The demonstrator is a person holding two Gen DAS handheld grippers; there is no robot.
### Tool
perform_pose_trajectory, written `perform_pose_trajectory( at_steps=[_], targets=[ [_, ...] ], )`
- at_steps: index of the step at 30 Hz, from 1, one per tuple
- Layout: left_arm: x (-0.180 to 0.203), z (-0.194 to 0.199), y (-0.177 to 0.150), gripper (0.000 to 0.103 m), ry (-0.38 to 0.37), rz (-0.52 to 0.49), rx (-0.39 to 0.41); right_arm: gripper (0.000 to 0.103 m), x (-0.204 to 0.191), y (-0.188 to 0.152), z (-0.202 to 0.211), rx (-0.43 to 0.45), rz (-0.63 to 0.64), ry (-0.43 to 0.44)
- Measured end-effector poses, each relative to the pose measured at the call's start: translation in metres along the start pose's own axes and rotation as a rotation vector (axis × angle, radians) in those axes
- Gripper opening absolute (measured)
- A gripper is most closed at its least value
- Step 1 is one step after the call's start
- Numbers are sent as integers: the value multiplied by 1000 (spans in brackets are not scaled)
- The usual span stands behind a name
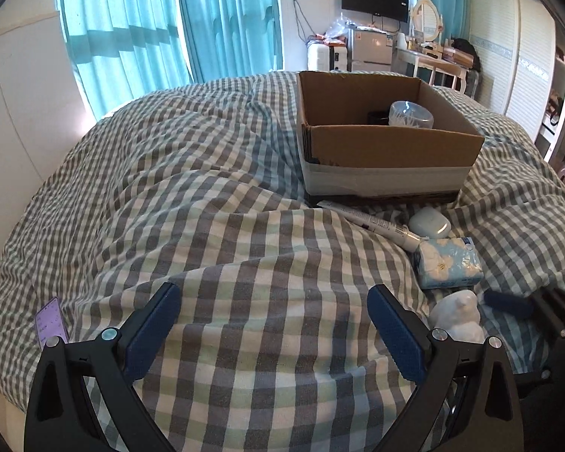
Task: Organize objects
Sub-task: 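Grasp the white plush toy with the right tool and lift it, then grasp the blue floral tissue pack with the left tool while the right tool holds the plush toy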
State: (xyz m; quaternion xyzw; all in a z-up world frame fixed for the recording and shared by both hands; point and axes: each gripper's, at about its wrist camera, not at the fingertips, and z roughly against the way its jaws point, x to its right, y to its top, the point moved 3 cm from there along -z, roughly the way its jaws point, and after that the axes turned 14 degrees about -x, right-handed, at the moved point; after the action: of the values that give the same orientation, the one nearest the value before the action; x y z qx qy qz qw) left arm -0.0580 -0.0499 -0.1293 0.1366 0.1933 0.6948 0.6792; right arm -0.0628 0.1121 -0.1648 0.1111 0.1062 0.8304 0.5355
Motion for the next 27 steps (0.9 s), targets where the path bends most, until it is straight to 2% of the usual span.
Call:
perform_pose_trajectory(
  at_steps=[1,4,8,16,22,27],
  targets=[
    [0,0,0,102,0,2,0,55,-1,-2,-2,-7,7,3],
    [0,3,0,102,3,10,1,55,-2,-4,1,8,15,-9],
    [4,6,1,102,7,12,-4,55,3,-6,21,71,4,-6],
    [39,9,6,102,-21,-36,-16,55,49,-5,69,196,-76,-52],
    [72,7,14,102,-38,-70,-17,55,86,-6,85,238,-135,-88],
    [94,-3,23,102,-65,-69,-34,55,112,6,80,233,-174,-89]
  ],
)
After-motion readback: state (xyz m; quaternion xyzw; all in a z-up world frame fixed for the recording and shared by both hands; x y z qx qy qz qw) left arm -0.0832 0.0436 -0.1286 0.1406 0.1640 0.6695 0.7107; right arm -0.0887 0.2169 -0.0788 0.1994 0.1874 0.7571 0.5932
